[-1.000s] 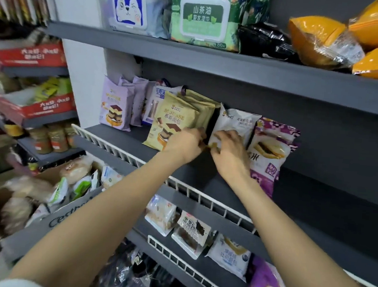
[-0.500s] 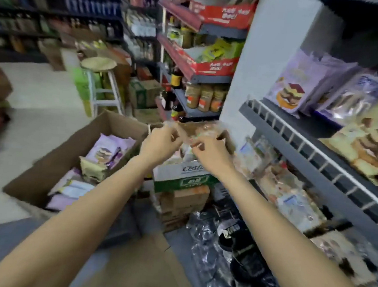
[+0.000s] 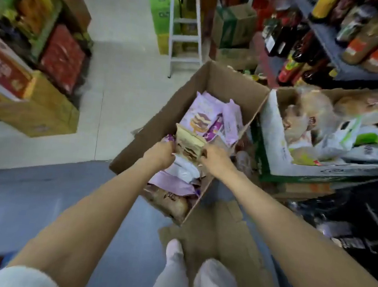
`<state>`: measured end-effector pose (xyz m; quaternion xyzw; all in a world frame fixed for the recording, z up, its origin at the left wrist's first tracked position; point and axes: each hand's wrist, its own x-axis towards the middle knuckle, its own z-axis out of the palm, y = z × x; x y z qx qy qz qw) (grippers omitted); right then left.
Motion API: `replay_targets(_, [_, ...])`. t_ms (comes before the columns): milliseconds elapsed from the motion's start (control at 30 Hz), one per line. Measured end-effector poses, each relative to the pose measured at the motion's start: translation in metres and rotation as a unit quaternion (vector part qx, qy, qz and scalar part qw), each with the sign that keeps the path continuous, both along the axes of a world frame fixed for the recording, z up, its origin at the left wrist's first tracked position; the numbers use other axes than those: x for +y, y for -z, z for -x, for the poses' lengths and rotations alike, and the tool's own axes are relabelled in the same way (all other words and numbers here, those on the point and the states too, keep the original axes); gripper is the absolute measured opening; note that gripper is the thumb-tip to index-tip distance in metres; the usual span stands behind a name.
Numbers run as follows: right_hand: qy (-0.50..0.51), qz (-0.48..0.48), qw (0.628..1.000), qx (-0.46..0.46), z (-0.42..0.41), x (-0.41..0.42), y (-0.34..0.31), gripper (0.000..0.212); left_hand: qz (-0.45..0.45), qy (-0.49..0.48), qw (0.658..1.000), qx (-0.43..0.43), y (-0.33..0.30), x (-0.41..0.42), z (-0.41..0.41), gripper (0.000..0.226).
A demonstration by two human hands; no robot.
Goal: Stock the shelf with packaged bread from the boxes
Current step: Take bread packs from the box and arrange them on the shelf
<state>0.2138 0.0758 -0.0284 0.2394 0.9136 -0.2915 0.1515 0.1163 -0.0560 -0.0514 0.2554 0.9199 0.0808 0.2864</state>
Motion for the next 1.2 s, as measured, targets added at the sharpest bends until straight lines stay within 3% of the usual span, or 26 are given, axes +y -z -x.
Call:
replay_targets(133, [-0.07, -0.031, 0.987, -0.143, 0.034, -0.014, 0.051, 0.032, 0.074, 0.021, 0.994, -0.073, 0.058, -0.017, 0.017, 0.058])
replay_targets(233, [-0.115, -0.044, 0.965, -0.23, 0.05, -0.017, 0.082, 0.049, 0.081, -0.002, 0.993, -0.083, 0.087, -0.017, 0.025, 0.053])
replay_targets(300, [-0.109, -0.018, 0.952, -0.285, 0.056, -0.02, 0.101, 0.077, 0.063, -0.072, 0.992, -0.078, 0.098, -0.014, 0.028, 0.045])
replay_targets(367, [-0.115, -0.019, 0.945, -0.306, 0.059, -0.023, 0.116, 0.08, 0.027, -0.186, 0.978, -0.091, 0.107, -0.013, 0.033, 0.042])
replay_targets(433, [-0.102, -0.019, 0.956, -0.275, 0.059, -0.022, 0.12, 0.064, -0.012, -0.276, 0.956, -0.098, 0.113, -0.016, 0.038, 0.041])
replay_targets(500, [-0.048, 0.002, 0.974, -0.223, 0.061, -0.017, 0.117, 0.046, -0.032, -0.306, 0.948, -0.084, 0.114, -0.021, 0.042, 0.031])
replay_targets(567, [0.006, -0.006, 0.989, -0.151, 0.063, -0.008, 0.109, 0.006, -0.067, -0.31, 0.946, -0.075, 0.108, -0.025, 0.044, 0.024])
replay_targets(633, [0.069, 0.008, 0.994, -0.08, 0.064, 0.003, 0.101, 0.029, -0.113, -0.291, 0.948, -0.066, 0.095, -0.026, 0.046, 0.021])
replay_targets(700, [0.176, 0.107, 0.978, -0.017, 0.058, 0.015, 0.089, 0.033, -0.165, -0.258, 0.951, -0.041, 0.078, -0.023, 0.046, 0.019])
replay_targets(800, [0.308, 0.314, 0.896, 0.054, 0.042, 0.026, 0.064, 0.035, -0.255, -0.266, 0.929, -0.015, 0.044, -0.012, 0.042, 0.011])
replay_targets(900, [0.361, 0.451, 0.81, 0.1, 0.029, 0.032, 0.036, 0.026, -0.352, -0.305, 0.885, 0.003, 0.005, 0.002, 0.04, 0.008])
replay_targets(1000, [0.39, 0.466, 0.781, 0.146, 0.022, 0.038, 0.002, 0.021, -0.364, -0.256, 0.894, 0.047, -0.036, 0.015, 0.041, 0.007])
replay_targets(1133, [0.362, 0.432, 0.801, 0.202, 0.011, 0.052, -0.06, 0.027, -0.297, -0.046, 0.942, 0.151, -0.092, 0.036, 0.032, 0.013])
replay_targets(1200, [0.363, 0.404, 0.806, 0.237, 0.0, 0.062, -0.095, 0.028, -0.276, 0.033, 0.944, 0.179, -0.119, 0.051, 0.027, 0.026])
